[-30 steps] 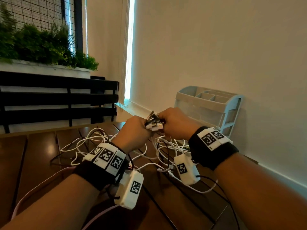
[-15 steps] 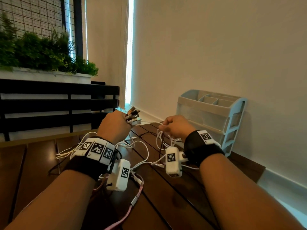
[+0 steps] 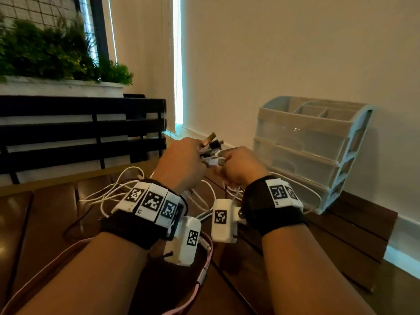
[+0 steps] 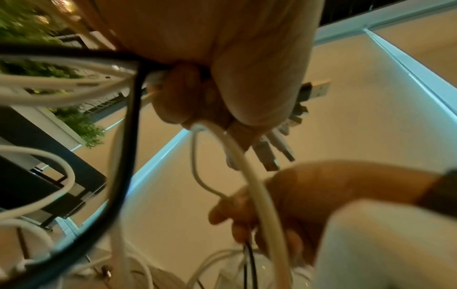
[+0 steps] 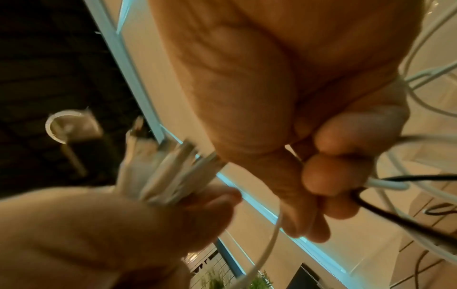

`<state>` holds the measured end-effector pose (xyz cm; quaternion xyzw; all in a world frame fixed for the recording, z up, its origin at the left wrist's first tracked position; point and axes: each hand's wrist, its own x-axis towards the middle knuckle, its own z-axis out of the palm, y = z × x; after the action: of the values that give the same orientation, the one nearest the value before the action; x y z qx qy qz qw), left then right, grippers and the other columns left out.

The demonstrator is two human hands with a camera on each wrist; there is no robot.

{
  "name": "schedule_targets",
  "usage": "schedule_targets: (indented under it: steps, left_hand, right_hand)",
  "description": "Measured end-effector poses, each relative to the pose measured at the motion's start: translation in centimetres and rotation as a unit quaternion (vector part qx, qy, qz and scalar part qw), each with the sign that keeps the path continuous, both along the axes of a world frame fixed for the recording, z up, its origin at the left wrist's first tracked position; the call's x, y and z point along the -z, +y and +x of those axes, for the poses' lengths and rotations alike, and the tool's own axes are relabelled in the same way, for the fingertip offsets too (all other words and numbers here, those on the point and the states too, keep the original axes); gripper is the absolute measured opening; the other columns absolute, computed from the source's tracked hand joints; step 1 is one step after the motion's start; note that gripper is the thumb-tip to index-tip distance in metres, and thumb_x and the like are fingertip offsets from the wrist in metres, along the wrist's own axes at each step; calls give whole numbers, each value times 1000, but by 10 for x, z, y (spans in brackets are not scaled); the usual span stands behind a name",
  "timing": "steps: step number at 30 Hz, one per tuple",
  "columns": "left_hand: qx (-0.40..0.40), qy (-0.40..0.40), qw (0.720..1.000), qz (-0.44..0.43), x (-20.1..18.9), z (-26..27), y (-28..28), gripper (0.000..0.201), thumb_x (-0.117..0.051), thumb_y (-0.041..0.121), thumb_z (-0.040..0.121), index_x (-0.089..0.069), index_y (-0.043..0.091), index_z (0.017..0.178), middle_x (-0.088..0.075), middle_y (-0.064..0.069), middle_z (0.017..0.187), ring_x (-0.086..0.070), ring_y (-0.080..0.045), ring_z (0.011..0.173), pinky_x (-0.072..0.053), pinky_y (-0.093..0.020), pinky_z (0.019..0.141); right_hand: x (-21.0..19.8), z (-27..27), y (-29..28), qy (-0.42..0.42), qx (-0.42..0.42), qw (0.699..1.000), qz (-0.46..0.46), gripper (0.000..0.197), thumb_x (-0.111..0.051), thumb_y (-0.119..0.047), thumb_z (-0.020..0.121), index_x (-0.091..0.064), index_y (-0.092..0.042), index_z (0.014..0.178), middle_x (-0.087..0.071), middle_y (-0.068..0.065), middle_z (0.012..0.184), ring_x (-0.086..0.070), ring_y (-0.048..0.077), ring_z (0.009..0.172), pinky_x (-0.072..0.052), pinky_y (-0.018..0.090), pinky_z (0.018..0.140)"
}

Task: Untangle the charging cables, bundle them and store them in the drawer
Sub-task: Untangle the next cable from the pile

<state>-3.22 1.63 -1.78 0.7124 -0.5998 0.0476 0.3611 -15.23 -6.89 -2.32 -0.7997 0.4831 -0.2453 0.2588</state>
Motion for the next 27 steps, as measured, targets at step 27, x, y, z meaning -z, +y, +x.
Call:
schedule_targets:
  steps: [27]
  left_hand:
    - [-84, -37, 996, -9, -9, 19, 9, 5, -65, 24, 86, -68, 20, 87, -64, -2, 75, -58, -19, 68, -41, -29, 58]
  right_hand:
    - [-2, -29, 14, -19, -72, 997, -12, 15, -58, -16, 94, -73, -16, 95, -62, -5, 71, -54, 5, 59, -47, 21, 58]
